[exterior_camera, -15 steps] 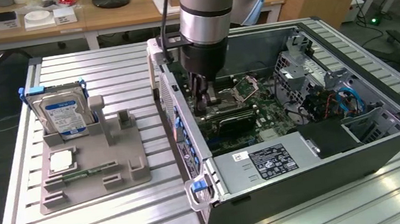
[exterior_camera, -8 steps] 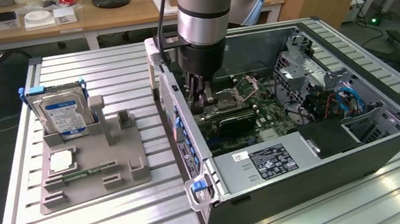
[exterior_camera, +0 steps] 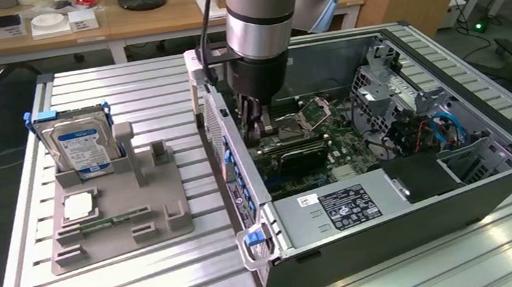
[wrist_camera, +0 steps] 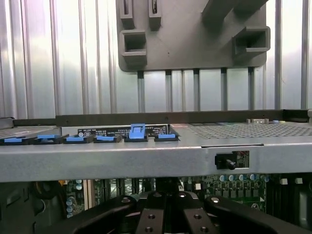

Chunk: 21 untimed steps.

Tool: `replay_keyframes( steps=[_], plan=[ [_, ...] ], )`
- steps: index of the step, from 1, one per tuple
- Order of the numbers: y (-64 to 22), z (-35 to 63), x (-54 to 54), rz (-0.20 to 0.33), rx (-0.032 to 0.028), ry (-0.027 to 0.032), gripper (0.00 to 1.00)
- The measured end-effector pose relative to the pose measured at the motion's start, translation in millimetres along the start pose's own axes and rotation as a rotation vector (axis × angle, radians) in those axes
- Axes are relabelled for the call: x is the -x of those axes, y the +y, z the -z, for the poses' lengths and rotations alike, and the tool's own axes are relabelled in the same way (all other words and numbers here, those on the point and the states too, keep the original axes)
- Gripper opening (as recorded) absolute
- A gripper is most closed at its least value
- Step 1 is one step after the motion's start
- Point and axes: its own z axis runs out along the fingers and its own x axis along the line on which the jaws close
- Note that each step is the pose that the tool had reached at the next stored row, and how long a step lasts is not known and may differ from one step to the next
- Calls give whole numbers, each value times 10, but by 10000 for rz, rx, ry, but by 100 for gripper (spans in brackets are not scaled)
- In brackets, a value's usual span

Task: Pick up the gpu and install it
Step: 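Press down on the gpu until it lock into place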

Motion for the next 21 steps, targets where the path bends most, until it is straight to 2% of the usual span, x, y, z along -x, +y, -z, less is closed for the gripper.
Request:
replay_keyframes(
  steps=[5,21],
  plan=[
    [52,-2,-10,0,-2,-2,10],
    [61,-1,-106,2,-1,-2,10]
  ],
)
